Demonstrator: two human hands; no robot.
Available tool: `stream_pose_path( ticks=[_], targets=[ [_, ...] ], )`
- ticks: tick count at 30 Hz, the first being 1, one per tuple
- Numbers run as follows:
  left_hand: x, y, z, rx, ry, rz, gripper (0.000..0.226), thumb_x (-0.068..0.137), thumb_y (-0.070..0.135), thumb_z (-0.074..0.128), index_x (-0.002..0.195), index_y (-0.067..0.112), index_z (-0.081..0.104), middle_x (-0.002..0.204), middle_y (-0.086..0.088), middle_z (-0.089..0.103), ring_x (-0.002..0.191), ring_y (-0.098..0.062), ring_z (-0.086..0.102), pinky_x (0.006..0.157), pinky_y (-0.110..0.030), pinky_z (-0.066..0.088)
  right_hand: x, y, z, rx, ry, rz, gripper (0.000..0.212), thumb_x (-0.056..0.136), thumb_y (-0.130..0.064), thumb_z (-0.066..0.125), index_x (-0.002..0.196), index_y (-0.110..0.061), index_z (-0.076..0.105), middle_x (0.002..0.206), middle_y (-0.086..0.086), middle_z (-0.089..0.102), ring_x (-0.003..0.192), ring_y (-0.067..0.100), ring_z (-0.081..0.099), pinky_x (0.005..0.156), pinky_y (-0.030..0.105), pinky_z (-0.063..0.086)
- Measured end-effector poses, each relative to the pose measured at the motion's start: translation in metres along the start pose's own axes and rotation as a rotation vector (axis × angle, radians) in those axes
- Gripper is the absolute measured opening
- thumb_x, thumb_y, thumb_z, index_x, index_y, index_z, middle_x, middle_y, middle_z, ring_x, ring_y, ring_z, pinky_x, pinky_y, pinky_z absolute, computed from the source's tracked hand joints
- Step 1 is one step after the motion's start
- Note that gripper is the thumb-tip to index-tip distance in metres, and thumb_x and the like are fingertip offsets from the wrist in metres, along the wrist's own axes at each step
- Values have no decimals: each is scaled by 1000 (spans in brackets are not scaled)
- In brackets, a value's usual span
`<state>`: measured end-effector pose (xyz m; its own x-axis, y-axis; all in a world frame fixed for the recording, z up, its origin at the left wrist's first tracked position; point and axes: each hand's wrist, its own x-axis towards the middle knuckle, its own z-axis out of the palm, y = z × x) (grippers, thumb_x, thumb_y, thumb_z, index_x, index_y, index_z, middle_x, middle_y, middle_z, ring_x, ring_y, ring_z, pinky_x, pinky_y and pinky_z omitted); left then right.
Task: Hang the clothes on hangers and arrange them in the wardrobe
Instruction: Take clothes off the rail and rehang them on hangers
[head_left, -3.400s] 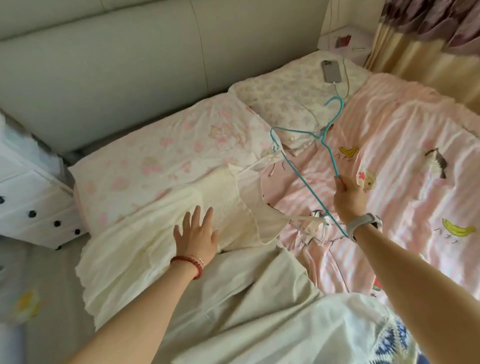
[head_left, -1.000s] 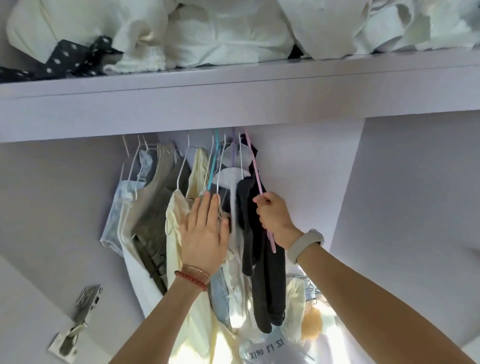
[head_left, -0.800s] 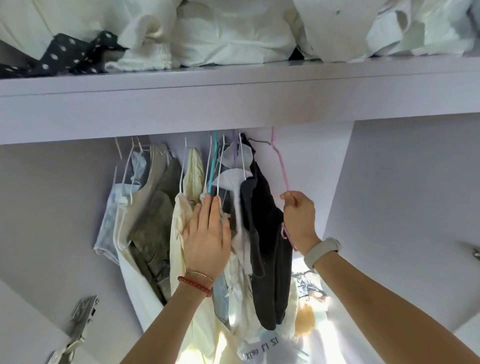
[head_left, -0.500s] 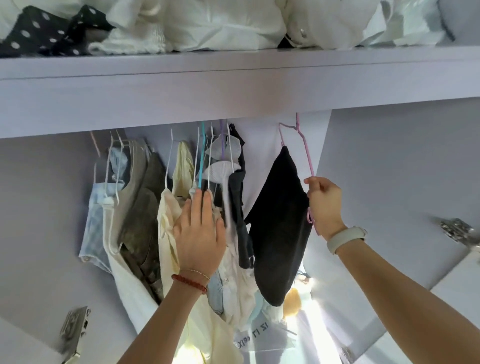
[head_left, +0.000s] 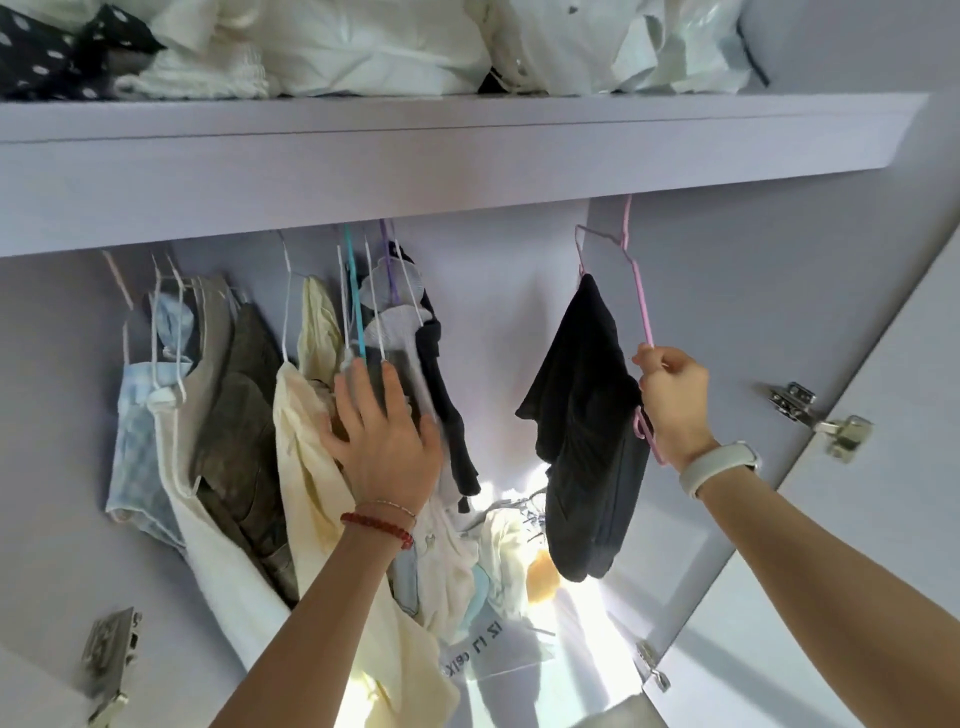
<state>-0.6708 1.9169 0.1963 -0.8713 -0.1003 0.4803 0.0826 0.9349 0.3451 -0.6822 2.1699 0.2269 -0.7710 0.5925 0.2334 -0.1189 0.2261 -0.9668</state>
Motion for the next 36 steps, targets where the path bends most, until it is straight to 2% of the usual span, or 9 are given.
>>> stream_pose_path(
  ticks=[5,9,16,18,20,22,29,33,36],
  targets=[
    [-28,54,4,-100,111,282,48,84,25,42,129,7,49,141,-18,40,133,-37,33,102,-59,25,-44,40,-85,-129,35,-23,35,92,-23,52,66,1,56,49,4,41,34,4,43,34,9,32],
    [-62,128,30,-381,-86,396,47,92,21,45,137,7,38,147,-16,30,137,-34,26,103,-52,31,-77,64,-177,-284,69,2,43,91,-24,55,57,3,53,47,3,42,46,10,38,45,12,32],
    [-162,253,80,-501,-454,691,49,95,24,43,141,12,31,149,-6,29,141,-27,15,112,-49,12,-182,93,-336,-461,154,152,45,89,-24,58,50,-5,44,40,-4,33,41,7,30,43,15,26],
    [-204,281,88,-549,-536,806,35,95,23,45,129,14,49,134,-7,50,133,-30,34,109,-52,14,-217,98,-375,-505,166,225,48,90,-29,56,48,-10,40,40,7,40,42,12,34,48,26,35],
    [-244,303,91,-683,-624,876,27,91,27,45,100,11,65,100,-8,65,101,-34,57,96,-47,35,-252,100,-410,-584,207,296,48,90,-32,56,49,-10,42,42,5,43,46,21,40,51,33,40],
    [-279,324,91,-818,-736,897,26,86,26,46,79,10,65,75,-6,61,75,-32,54,75,-42,42,-287,100,-442,-682,264,333,44,88,-34,57,52,-11,47,44,-6,42,47,22,43,51,31,38],
    [-374,383,73,-1050,-956,1139,5,81,2,63,77,3,67,74,-6,62,69,-30,60,64,-38,49,-397,91,-498,-874,524,340,22,84,-35,52,75,-19,65,53,-10,52,46,10,46,48,21,35],
    [-398,408,57,-1056,-997,1312,4,80,2,65,79,3,68,74,-5,63,68,-30,60,62,-50,50,-421,89,-499,-959,627,355,25,86,-31,52,80,-14,70,74,-2,55,61,12,52,53,29,45],
    [-405,426,47,-1042,-955,1427,5,79,8,66,79,4,69,73,-8,63,69,-28,56,63,-43,43,-428,87,-488,-1016,623,459,36,89,-45,44,101,-22,68,89,-2,61,71,14,59,60,32,51]
  ],
)
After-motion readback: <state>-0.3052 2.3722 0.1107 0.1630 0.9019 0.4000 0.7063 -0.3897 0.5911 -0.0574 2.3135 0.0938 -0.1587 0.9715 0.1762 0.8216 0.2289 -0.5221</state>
